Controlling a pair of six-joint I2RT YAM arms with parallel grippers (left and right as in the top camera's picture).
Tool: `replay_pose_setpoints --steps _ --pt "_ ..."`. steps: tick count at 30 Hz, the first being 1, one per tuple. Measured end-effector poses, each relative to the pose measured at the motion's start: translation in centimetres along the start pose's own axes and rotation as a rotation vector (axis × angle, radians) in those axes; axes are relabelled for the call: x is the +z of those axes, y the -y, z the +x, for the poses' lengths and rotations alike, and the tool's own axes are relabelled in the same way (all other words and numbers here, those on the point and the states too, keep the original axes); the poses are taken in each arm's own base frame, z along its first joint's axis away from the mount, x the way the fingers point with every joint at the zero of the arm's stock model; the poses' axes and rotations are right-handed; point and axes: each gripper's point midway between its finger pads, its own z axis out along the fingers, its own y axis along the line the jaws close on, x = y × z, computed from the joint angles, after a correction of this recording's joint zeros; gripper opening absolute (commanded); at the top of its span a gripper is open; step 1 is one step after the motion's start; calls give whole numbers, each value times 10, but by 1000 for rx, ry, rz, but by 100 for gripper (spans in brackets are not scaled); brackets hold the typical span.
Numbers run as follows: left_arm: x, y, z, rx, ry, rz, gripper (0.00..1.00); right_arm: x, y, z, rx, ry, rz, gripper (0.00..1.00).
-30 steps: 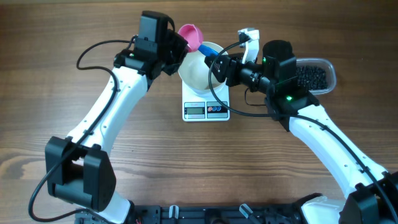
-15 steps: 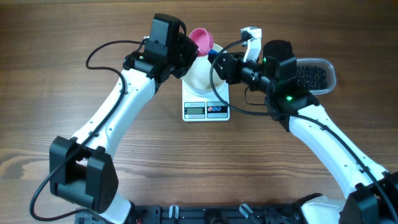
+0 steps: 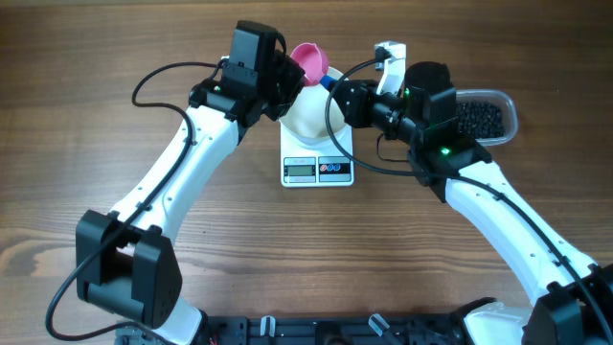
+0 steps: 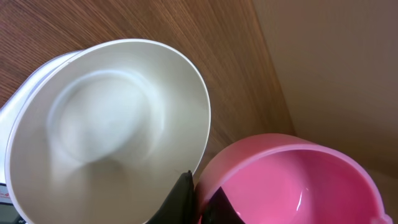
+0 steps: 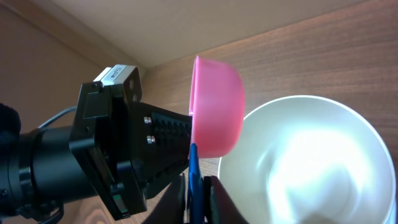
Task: Scoop item into bowl and weigh 150g on scale
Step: 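Grasp the scoop handle with right gripper and release left gripper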
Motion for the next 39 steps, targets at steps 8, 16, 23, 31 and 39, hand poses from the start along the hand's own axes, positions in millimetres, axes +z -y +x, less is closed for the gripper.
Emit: replay_pose_setpoints --steps 8,16,23,31,39 --pt "0 0 0 15 0 -1 42 0 2 0 6 3 10 4" --pt "0 3 -2 37 5 11 56 -1 13 -3 35 22 64 4" --pt "-4 8 -26 221 57 47 56 -22 62 -7 115 -28 198 4" --pt "-10 8 -36 401 81 45 34 -71 53 -70 32 -41 321 4" --pt "-11 8 -11 652 -43 91 4 -89 65 -81 -6 -40 403 4"
